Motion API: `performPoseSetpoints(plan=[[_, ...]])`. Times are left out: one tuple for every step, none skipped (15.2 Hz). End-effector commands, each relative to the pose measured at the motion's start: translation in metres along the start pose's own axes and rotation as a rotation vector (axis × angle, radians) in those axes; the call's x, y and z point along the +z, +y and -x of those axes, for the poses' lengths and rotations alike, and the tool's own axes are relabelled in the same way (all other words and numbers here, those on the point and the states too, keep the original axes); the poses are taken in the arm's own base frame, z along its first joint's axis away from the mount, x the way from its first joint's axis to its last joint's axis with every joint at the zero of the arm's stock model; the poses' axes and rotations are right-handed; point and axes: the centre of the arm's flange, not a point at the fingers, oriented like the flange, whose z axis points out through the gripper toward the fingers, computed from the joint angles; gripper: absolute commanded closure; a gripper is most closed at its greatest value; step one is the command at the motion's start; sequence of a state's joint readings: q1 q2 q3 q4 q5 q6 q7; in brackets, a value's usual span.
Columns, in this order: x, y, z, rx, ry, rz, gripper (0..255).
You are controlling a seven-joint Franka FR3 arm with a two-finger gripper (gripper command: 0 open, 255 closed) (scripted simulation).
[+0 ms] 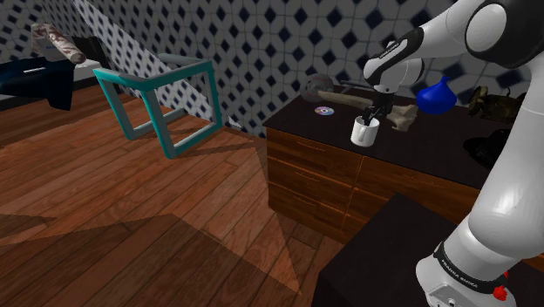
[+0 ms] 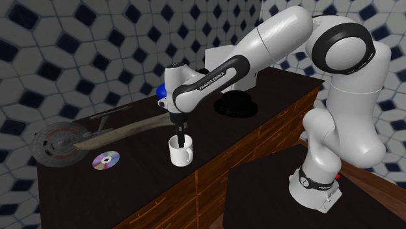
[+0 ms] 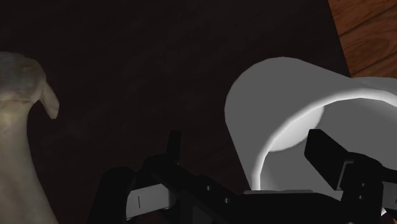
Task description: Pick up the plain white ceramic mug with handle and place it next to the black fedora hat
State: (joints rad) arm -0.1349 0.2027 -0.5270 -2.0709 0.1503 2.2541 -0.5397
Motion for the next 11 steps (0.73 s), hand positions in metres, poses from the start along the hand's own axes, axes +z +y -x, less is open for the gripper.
performPoseSetpoints(plan=[[0.0001, 0.0, 0.0, 0.0, 0.0, 0.0, 0], [0.0001, 0.0, 0.0, 0.0, 0.0, 0.0, 0], [0.0001, 0.0, 0.0, 0.0, 0.0, 0.0, 255], [0.0001, 0.0, 0.0, 0.0, 0.0, 0.0, 255], [0.0001, 0.0, 0.0, 0.0, 0.0, 0.0, 255], [0.0001, 0.0, 0.0, 0.0, 0.0, 0.0, 255], [0.0001, 0.0, 0.0, 0.0, 0.0, 0.0, 255], [0.0001, 0.0, 0.0, 0.0, 0.0, 0.0, 255], [0.0, 0.0, 0.0, 0.0, 0.0, 0.0, 255], [0.0, 0.0, 0.0, 0.0, 0.0, 0.0, 255], [0.0, 0.0, 0.0, 0.0, 0.0, 0.0, 255]])
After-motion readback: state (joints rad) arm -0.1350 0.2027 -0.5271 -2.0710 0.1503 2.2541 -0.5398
